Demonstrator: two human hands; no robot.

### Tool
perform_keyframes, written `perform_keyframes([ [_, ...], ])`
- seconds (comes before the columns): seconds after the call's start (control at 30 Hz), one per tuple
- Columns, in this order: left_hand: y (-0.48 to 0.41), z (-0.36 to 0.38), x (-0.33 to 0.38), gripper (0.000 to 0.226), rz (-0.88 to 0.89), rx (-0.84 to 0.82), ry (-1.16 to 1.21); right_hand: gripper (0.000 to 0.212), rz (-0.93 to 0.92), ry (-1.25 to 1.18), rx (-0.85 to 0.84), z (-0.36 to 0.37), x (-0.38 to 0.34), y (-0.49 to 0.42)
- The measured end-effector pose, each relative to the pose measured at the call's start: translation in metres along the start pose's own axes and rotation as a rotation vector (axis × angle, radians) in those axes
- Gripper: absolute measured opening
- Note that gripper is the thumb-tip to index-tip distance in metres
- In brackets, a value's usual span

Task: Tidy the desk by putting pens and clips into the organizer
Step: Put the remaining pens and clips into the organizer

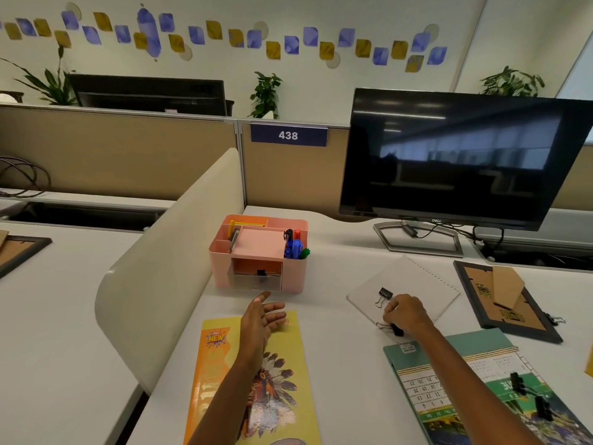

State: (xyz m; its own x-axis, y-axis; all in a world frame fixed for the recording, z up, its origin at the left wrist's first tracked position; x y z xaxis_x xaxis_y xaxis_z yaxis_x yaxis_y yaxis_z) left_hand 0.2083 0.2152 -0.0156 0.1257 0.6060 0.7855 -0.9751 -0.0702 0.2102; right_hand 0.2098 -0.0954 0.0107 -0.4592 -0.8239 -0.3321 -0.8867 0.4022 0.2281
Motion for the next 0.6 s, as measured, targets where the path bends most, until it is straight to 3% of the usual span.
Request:
perform_keyframes([
  [0.07, -0.001, -0.001, -0.001, 0.040, 0.000, 0.000, -0.002, 0.004, -0.041, -0.082, -0.026, 0.002, -0.011, 0.009],
  [0.23, -0.002, 0.000, -0.002, 0.038, -0.005, 0.003, 0.017, 0.012, -0.154, -0.450, -0.190, 0.013, -0.073, 0.036],
  [0.33, -0.004, -0.001, -0.002, 0.038, -0.006, 0.013, 0.005, 0.018, -0.275, -0.541, -0.183, 0.003, -0.135, 0.052],
  [0.6, -0.003, -0.003, -0.002, 0.030, -0.008, 0.029, -0.007, 0.018, -0.705, -0.397, 0.365, -0.042, -0.269, 0.101],
])
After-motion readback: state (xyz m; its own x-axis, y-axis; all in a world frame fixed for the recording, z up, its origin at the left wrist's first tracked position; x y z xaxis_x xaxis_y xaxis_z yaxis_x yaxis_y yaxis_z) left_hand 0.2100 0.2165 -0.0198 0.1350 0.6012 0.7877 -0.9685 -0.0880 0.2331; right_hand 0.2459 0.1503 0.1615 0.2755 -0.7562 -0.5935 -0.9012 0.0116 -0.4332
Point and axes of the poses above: each hand's wrist, its own y-axis away from the middle knuckle, its own z-axis out of the palm, x = y × z, the point moved 10 cm from there along -y, towards the middle knuckle, and after that the axes turned 10 degrees about y, right-handed, at the moved point
